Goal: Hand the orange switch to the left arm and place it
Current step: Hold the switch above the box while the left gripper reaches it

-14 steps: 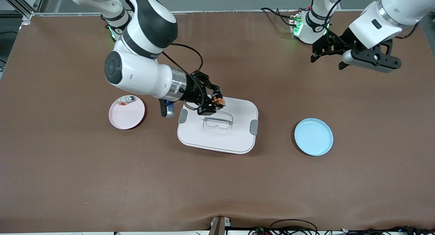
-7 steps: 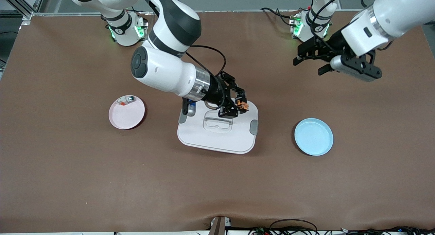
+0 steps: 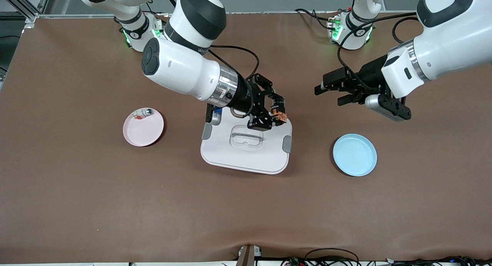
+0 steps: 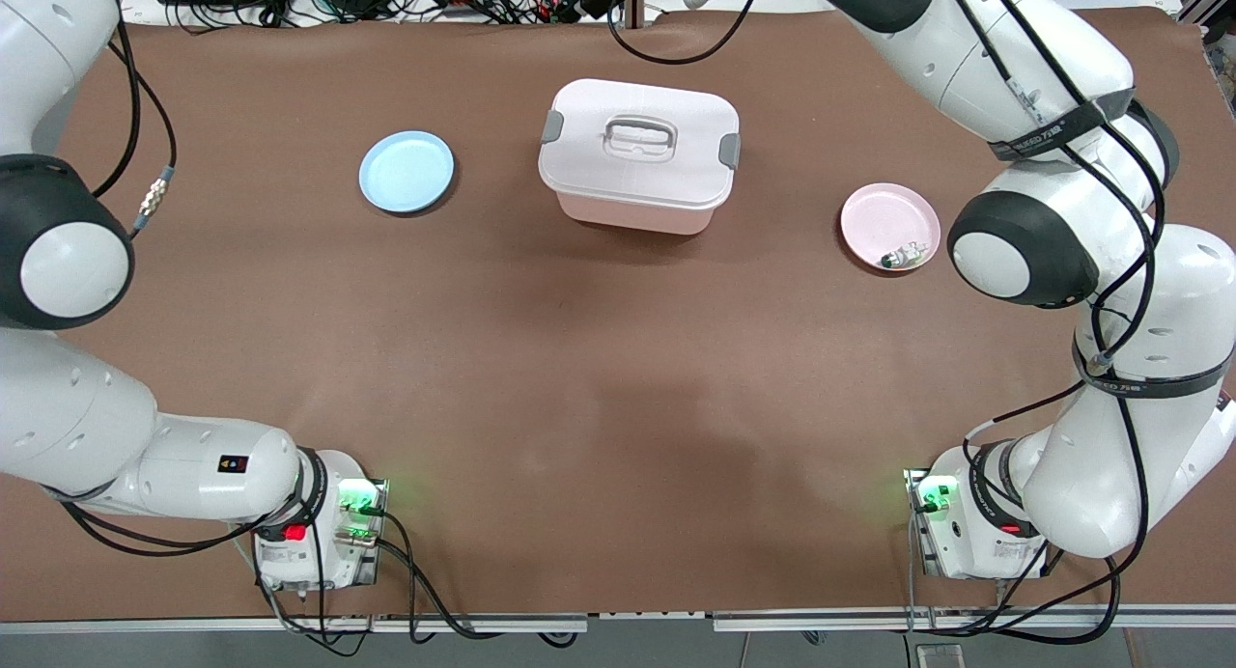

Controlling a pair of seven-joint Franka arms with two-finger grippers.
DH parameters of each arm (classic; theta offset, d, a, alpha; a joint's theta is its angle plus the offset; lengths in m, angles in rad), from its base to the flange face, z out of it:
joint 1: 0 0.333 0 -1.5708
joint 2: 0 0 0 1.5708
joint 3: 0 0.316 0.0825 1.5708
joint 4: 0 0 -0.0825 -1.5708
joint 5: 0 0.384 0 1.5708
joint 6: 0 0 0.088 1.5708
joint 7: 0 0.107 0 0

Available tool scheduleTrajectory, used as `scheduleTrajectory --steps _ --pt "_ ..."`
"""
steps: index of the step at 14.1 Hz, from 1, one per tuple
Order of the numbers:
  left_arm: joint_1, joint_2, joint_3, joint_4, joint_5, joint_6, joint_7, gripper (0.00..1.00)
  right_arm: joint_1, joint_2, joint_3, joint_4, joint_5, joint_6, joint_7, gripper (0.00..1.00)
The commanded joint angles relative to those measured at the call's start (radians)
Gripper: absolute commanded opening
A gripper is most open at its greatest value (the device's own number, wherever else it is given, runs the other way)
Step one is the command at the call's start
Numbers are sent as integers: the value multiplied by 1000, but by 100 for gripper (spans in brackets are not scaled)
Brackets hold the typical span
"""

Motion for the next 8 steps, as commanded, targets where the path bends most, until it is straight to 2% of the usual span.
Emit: scheduleTrajectory --steps 1,4,8 --pt "-25 41 -4 56 -13 -1 5 100 -2 29 18 50 17 27 40 0" --pt "-55 83 -4 105 -13 24 2 100 12 30 20 51 17 72 45 0" --pt "-83 112 -4 122 -13 99 -4 100 13 37 20 58 17 82 45 0"
